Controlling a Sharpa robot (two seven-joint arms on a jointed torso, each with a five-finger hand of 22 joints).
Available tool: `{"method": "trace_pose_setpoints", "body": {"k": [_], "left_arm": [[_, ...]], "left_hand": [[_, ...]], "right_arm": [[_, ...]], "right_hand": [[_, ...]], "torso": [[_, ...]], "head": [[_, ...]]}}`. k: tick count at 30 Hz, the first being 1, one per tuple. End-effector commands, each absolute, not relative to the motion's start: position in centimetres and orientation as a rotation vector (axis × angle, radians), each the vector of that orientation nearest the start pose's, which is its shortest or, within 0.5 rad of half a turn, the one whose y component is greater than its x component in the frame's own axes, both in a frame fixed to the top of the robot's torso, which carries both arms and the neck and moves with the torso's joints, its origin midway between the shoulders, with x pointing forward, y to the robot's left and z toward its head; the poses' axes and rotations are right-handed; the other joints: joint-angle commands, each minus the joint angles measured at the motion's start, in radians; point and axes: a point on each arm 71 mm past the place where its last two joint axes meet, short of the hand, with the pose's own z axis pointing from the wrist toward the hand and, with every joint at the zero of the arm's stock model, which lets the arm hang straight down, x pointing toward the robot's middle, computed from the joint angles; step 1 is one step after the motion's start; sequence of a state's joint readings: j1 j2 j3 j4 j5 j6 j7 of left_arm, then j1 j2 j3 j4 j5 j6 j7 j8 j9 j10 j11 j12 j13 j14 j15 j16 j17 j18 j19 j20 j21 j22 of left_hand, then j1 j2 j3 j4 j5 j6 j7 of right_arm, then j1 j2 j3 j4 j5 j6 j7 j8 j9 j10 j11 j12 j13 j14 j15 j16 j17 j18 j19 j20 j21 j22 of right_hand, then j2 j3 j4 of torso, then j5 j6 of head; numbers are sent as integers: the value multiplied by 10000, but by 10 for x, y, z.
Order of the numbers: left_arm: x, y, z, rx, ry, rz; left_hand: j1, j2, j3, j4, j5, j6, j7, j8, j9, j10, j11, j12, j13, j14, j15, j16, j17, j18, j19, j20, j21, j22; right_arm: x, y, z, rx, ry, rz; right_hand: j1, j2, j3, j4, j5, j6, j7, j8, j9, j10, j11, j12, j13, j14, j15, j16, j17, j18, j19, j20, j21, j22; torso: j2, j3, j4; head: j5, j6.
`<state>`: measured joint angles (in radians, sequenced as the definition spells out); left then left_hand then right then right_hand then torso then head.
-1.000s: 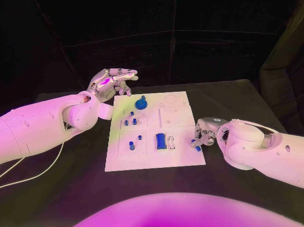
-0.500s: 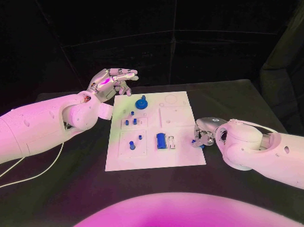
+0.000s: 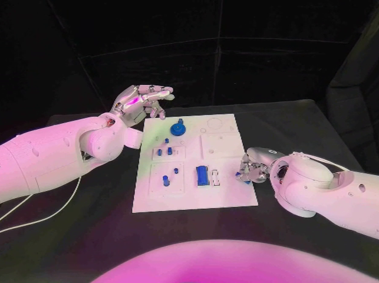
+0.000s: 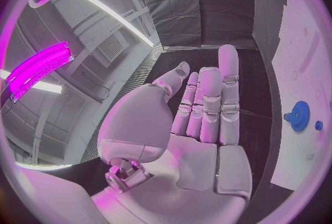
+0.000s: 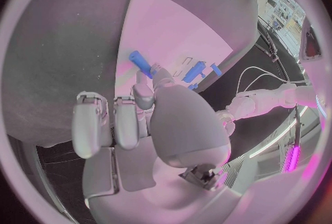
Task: Assemble the parts on the task board
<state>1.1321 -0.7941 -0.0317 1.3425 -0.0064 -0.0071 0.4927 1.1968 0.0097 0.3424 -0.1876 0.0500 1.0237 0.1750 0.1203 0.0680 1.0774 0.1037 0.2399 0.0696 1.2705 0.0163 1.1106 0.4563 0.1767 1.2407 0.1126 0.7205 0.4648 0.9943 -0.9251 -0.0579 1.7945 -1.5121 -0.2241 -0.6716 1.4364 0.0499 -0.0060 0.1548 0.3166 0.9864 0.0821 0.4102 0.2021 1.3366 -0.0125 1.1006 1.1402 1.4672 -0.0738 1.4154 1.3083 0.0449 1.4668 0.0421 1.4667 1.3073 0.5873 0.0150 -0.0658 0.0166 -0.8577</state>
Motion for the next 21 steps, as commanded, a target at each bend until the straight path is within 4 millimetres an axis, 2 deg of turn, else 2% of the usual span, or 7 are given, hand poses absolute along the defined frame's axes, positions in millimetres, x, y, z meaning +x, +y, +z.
{"method": "trace_pose_setpoints", "body": {"k": [1,5,10,11,14,17,21], "left_arm": [[503,225,-211,-10755,14334,-17728],[502,225,-211,-10756,14338,-17727],[502,224,-211,-10754,14346,-17738],[502,224,-211,-10755,14350,-17740],[502,224,-211,-10754,14358,-17747],[502,224,-211,-10752,14368,-17763],[502,223,-211,-10749,14381,-17781]], "left_hand": [[61,55,-38,-6,41,-18,40,60,-9,-68,21,66,-12,-62,2,-64,-9,63,-49,22,-55,-8],[61,55,-38,-6,41,-18,40,60,-9,-68,21,66,-12,-62,2,-64,-9,63,-49,22,-55,-8],[61,55,-38,-6,41,-18,40,60,-9,-68,21,66,-12,-62,2,-64,-9,63,-49,22,-55,-8],[61,55,-38,-6,41,-18,40,60,-9,-68,21,66,-12,-62,2,-64,-9,63,-49,22,-55,-8],[61,55,-38,-6,41,-18,40,60,-9,-68,21,66,-12,-62,2,-64,-9,63,-49,22,-55,-8],[61,55,-38,-6,41,-18,40,60,-9,-68,21,66,-12,-62,2,-64,-9,63,-49,22,-55,-8],[61,55,-38,-6,41,-18,40,60,-9,-68,21,66,-12,-62,2,-64,-9,63,-49,22,-55,-8]], "right_arm": [[389,-190,-263,1910,20136,3790],[388,-182,-260,2151,19958,4235],[388,-173,-261,2346,20073,4530],[388,-171,-262,2376,20111,4562],[390,-166,-264,2424,20294,4565],[391,-162,-267,2475,20515,4571],[392,-156,-269,2534,20641,4623]], "right_hand": [[-281,-294,243,111,-43,225,-140,-90,39,65,36,72,92,561,-4,52,86,-116,213,-26,49,1533],[-533,-517,491,266,81,307,-124,-160,63,112,41,122,153,572,8,79,136,-119,225,-25,62,1551],[-656,-612,633,342,158,355,-131,-192,83,141,46,149,186,579,4,95,165,-124,240,-24,79,1571],[-729,-647,689,390,313,399,-145,-201,100,167,32,170,207,586,3,112,193,-131,258,-26,100,1595],[-919,-787,810,491,968,518,-172,-243,165,231,3,210,258,597,-18,146,251,-142,291,-44,137,1637],[-982,-828,831,522,1031,549,-176,-259,187,251,1,223,277,600,-23,155,267,-146,301,-49,149,1651],[-1041,-849,859,555,1091,590,-188,-268,212,274,-7,238,295,604,-28,168,288,-151,315,-54,164,1669]], "torso": [[3,-7,-21],[9,-5,-13],[13,-2,13],[11,3,-4],[11,-5,-5],[12,-9,-6],[14,10,-23]], "head": [[10,10],[13,8],[32,-1],[49,-5],[51,-7],[66,-9],[90,-13]]}}
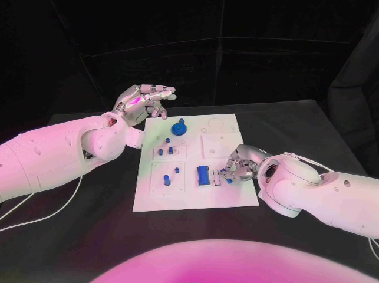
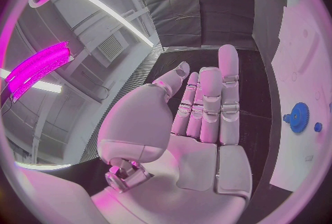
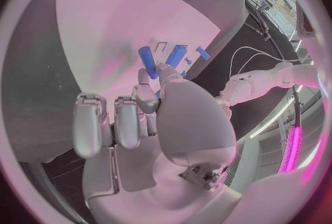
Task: Assemble the parts on the task board
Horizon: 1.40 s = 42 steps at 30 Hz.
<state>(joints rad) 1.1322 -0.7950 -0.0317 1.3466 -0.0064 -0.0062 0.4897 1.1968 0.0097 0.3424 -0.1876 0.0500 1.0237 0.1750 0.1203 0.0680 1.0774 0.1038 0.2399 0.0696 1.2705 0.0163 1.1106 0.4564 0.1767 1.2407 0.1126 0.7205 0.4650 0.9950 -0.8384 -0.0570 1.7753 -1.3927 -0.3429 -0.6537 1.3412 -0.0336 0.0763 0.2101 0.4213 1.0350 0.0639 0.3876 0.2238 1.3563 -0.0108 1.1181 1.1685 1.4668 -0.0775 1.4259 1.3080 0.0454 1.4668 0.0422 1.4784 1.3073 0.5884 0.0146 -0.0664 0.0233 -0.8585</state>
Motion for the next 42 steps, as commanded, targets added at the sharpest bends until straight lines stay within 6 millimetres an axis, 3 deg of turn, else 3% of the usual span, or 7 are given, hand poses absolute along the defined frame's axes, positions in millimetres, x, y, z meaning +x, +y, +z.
{"method": "trace_pose_setpoints", "body": {"k": [1,15,24,32,34,37,42], "left_arm": [[502,223,-211,-10748,14385,-17786],[502,221,-211,-10741,14438,-17848],[502,220,-211,-10738,14466,-17876],[501,220,-211,-10742,14501,-17894],[501,220,-211,-10744,14502,-17889],[501,220,-211,-10747,14508,-17884],[502,220,-211,-10751,14511,-17877]], "left_hand": [[61,55,-38,-6,41,-18,40,60,-9,-68,21,66,-12,-62,2,-64,-10,63,-49,22,-55,-11],[61,55,-38,-6,41,-18,40,60,-9,-68,21,66,-12,-62,2,-64,-10,63,-49,22,-55,-11],[61,55,-38,-6,41,-18,40,60,-9,-68,21,66,-12,-62,2,-64,-10,63,-49,22,-55,-11],[61,55,-38,-6,41,-18,40,60,-9,-68,21,66,-12,-62,2,-64,-10,63,-49,22,-55,-11],[61,55,-38,-6,41,-18,40,60,-9,-68,21,66,-12,-62,2,-64,-10,63,-49,22,-55,-11],[61,55,-38,-6,41,-18,40,60,-9,-68,21,66,-12,-62,2,-64,-10,63,-49,22,-55,-11],[61,55,-38,-6,41,-18,40,60,-9,-68,21,66,-12,-62,2,-64,-10,63,-49,22,-55,-11]], "right_arm": [[393,-155,-269,2551,20661,4629],[399,-143,-276,2469,20946,4464],[401,-143,-279,2198,21192,4093],[401,-141,-279,2081,21182,4037],[401,-141,-279,2076,21171,4018],[402,-141,-279,2076,21128,4003],[402,-141,-278,2112,21021,4034]], "right_hand": [[-121,-24,49,22,77,123,-12,-47,9,89,-29,72,23,611,5,70,303,-160,324,-58,59,1681],[-365,-27,141,175,158,289,-71,-52,121,226,-76,196,148,637,-30,147,428,-189,400,-86,147,1779],[-702,2,195,370,87,508,-156,-39,257,486,-144,534,470,669,-85,251,594,-250,555,-135,331,1982],[-832,-41,193,422,-34,556,-173,-57,314,517,-162,528,488,667,-105,250,593,-255,569,-158,346,1999],[-892,-66,182,442,-183,563,-174,-73,338,520,-163,511,487,664,-107,245,586,-256,569,-164,347,2000],[-1168,-130,52,572,-886,586,-150,-113,405,531,-140,483,498,661,-91,244,588,-258,573,-162,350,2007],[-2022,-187,-578,778,-1498,621,-120,-171,509,545,-106,459,530,655,-59,234,579,-258,573,-130,349,2009]], "torso": [[3,15,-19],[-1,9,5],[-5,11,-32],[-9,12,-10],[-6,14,-12],[-5,16,-22],[-4,16,-25]], "head": [[25,-5],[30,-17],[64,-46],[63,-61],[67,-63],[80,-68],[77,-67]]}}
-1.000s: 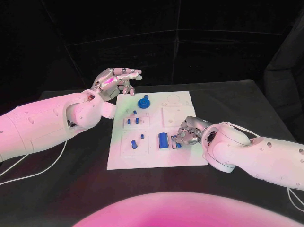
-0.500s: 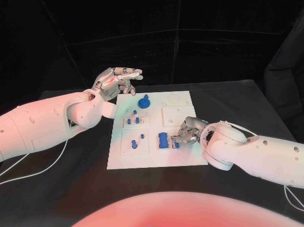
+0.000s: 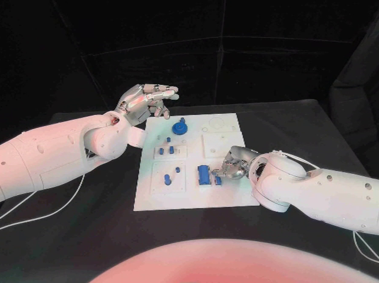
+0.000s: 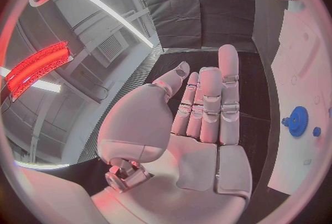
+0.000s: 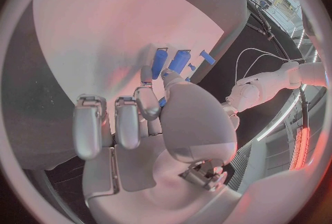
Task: Assemble the parts on the task board
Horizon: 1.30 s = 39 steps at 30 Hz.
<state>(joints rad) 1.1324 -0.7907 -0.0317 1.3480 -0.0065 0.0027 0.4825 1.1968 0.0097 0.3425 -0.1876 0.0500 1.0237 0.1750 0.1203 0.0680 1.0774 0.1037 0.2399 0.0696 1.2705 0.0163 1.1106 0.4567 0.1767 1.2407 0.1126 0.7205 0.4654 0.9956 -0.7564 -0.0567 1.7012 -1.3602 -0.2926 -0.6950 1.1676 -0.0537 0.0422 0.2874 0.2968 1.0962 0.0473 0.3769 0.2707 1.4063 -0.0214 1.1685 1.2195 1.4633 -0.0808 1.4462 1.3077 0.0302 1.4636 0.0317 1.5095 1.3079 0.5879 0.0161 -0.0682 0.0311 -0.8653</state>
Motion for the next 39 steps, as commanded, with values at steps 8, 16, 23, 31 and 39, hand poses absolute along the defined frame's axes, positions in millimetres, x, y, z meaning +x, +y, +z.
{"method": "trace_pose_setpoints", "body": {"k": [8,16,23,31,39], "left_arm": [[502,220,-211,-10758,14530,-17873],[502,221,-211,-10769,14553,-17861],[502,221,-212,-10781,14553,-17830],[502,221,-212,-10777,14563,-17844],[502,221,-212,-10781,14558,-17829]], "left_hand": [[61,55,-39,-6,41,-18,40,60,-9,-68,21,66,-12,-62,2,-64,-13,63,-50,22,-55,-14],[76,57,-57,-15,39,-30,47,60,-10,-89,27,78,-12,-78,6,-64,-37,62,-49,24,-68,-24],[76,57,-57,-15,39,-30,47,60,-10,-89,27,78,-12,-78,6,-64,-37,62,-49,24,-68,-24],[76,57,-57,-15,39,-30,47,60,-10,-89,27,78,-12,-78,6,-64,-37,62,-49,24,-68,-24],[76,57,-57,-15,39,-30,47,60,-10,-89,27,78,-12,-78,6,-64,-37,62,-49,24,-68,-24]], "right_arm": [[402,-142,-276,2097,20768,4102],[397,-152,-273,1773,20763,4306],[389,-160,-270,1469,21057,4561],[387,-160,-270,1252,21218,4666],[388,-159,-272,1210,21285,4601]], "right_hand": [[-998,245,-1123,32,-1496,7,41,-171,241,40,2,-101,80,689,-26,23,586,-103,600,-20,28,2002],[-617,247,-1290,-115,-1453,-25,51,-224,323,16,12,-151,85,684,-18,5,567,-98,586,-14,10,1987],[147,273,-1505,-440,-1269,-76,76,-306,459,-17,30,-211,111,675,-2,-28,531,-87,558,3,-26,1957],[244,274,-1549,-489,-1257,-83,81,-320,480,-29,34,-238,101,673,1,-39,517,-84,548,6,-37,1946],[265,274,-1564,-499,-1258,-86,83,-324,486,-34,36,-247,97,671,2,-44,509,-83,547,7,-39,1945]], "torso": [[4,6,-3],[-3,6,-14],[-7,9,-28],[5,7,12],[8,-2,-2]], "head": [[-12,-2],[-15,10],[-40,15],[-82,34],[-49,7]]}}
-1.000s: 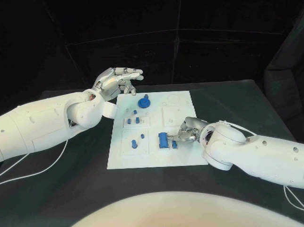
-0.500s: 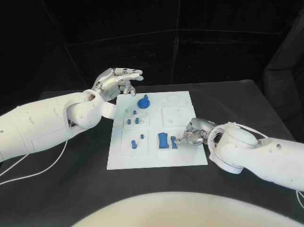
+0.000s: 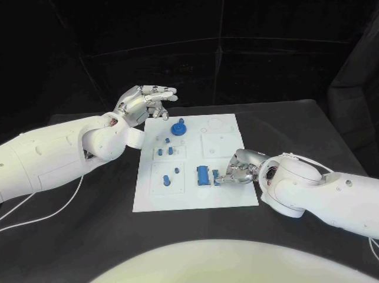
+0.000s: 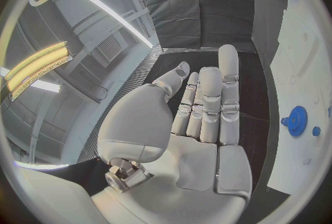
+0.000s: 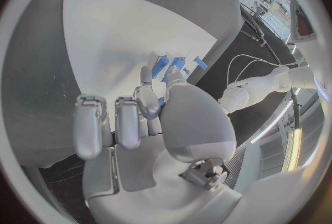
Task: Assemble the parts on the task board
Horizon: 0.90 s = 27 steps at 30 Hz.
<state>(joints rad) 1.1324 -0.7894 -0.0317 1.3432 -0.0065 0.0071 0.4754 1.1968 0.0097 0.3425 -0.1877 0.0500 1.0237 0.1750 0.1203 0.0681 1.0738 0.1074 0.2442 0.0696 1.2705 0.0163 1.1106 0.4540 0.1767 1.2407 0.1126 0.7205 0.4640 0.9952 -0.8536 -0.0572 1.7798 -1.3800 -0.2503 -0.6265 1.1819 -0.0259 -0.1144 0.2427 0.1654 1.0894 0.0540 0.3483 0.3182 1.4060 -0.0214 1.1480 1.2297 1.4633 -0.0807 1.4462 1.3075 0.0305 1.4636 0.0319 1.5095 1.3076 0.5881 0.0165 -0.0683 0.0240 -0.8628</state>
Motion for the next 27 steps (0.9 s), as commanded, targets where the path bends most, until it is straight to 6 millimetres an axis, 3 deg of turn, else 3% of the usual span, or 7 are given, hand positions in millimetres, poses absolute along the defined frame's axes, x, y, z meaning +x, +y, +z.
{"method": "trace_pose_setpoints", "body": {"k": [1,27], "left_arm": [[502,221,-212,-10780,14558,-17831],[503,221,-212,-10778,14573,-17841]], "left_hand": [[76,57,-57,-15,39,-31,47,60,-11,-53,-9,35,-13,-78,6,-64,-10,62,-49,24,-68,-10],[90,72,-60,-18,41,-39,48,60,-12,-68,-8,41,-13,-84,8,-60,-11,62,-48,26,-76,-16]], "right_arm": [[389,-159,-272,1198,21305,4580],[406,-154,-281,794,21044,3983]], "right_hand": [[122,-4,1,-52,56,-18,16,-38,11,-31,36,-41,-3,671,1,-43,512,-87,547,6,-38,1948],[749,322,-84,-390,193,13,8,-83,148,-23,27,-36,65,676,-2,-41,531,-90,555,9,-30,1964]], "torso": [[6,-6,-1],[3,5,2]], "head": [[22,-18],[26,-99]]}}
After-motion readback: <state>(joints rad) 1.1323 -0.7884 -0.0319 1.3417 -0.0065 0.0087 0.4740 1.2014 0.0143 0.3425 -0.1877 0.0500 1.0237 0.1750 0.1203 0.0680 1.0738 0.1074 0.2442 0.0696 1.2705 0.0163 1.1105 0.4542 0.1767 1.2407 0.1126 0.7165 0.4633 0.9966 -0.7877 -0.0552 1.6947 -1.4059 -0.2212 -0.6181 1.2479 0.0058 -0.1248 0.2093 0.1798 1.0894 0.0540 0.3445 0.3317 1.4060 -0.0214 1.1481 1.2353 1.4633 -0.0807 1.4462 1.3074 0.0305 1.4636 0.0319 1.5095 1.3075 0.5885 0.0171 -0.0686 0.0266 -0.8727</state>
